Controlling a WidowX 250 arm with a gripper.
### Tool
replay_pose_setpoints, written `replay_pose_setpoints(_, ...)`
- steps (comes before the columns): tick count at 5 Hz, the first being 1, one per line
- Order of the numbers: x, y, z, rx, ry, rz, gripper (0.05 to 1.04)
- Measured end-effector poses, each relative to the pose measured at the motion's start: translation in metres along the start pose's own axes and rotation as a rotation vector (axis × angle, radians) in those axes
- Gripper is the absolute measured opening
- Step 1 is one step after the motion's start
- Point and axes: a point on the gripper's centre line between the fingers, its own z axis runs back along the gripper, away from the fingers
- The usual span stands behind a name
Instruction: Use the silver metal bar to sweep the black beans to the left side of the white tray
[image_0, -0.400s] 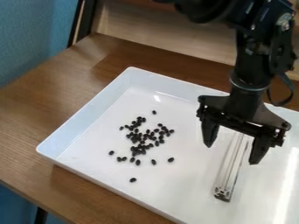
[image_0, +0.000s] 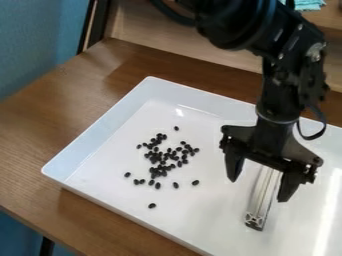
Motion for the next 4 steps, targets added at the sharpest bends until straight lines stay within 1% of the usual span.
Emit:
replay_pose_setpoints(1, 0.001, -0.006, -0.001, 0.002, -0.033, -0.005, 1.000)
replay_pose_setpoints(2, 0.000, -0.010, -0.002, -0.021, -0.036, -0.006, 0.948)
replay_pose_setpoints(3, -0.004, -0.007, -0.011, -0.051, -0.030, 0.011, 0.674)
replay_pose_setpoints(4, -0.003, -0.006, -0.011, -0.055, -0.036, 0.034, 0.370)
